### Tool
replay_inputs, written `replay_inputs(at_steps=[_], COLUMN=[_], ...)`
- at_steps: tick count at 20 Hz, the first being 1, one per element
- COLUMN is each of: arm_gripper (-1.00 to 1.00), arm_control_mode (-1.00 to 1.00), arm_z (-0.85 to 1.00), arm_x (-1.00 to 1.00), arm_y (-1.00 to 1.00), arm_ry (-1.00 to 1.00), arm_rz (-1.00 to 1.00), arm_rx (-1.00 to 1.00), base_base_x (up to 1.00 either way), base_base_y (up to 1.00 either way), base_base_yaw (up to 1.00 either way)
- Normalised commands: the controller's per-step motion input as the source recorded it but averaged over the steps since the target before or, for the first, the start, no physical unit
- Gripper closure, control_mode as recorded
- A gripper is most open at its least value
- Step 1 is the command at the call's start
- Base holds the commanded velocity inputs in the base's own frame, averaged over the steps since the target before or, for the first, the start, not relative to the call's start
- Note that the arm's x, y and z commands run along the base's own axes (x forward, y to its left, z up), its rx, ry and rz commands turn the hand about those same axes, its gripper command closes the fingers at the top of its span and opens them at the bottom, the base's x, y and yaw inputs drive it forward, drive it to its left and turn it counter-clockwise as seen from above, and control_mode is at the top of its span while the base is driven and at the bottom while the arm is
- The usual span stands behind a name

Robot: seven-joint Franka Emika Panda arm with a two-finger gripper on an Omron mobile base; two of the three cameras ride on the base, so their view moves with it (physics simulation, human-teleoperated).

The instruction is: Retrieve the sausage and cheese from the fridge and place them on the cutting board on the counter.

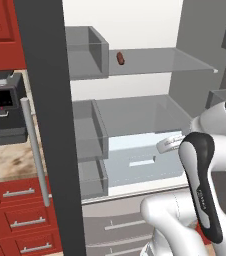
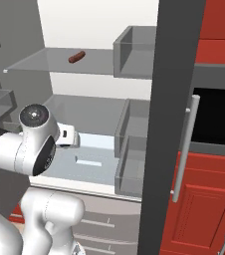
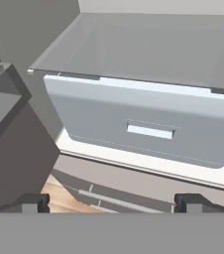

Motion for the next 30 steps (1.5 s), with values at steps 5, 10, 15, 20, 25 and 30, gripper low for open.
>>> replay_inputs(at_steps=[5,10,15,20,25,30], arm_gripper=[-1.00,-1.00,-1.00,-1.00,-1.00,-1.00], arm_control_mode=[1.00,-1.00,-1.00,-1.00,-1.00,-1.00], arm_z=[0.00,0.02,0.26,0.40,0.47,0.50], arm_x=[0.00,0.00,0.00,0.05,0.15,0.26], arm_y=[0.00,0.03,0.14,0.07,0.00,0.00], arm_ry=[0.00,-0.03,-0.16,-0.17,-0.03,0.07], arm_rz=[0.00,0.00,-0.08,-0.14,-0.15,-0.05], arm_rx=[0.00,0.00,-0.01,-0.01,0.01,0.10], base_base_x=[0.00,0.00,0.00,0.00,0.00,0.00], base_base_y=[0.00,0.00,0.00,0.00,0.00,0.00], base_base_yaw=[0.00,0.00,0.00,0.00,0.00,0.00])
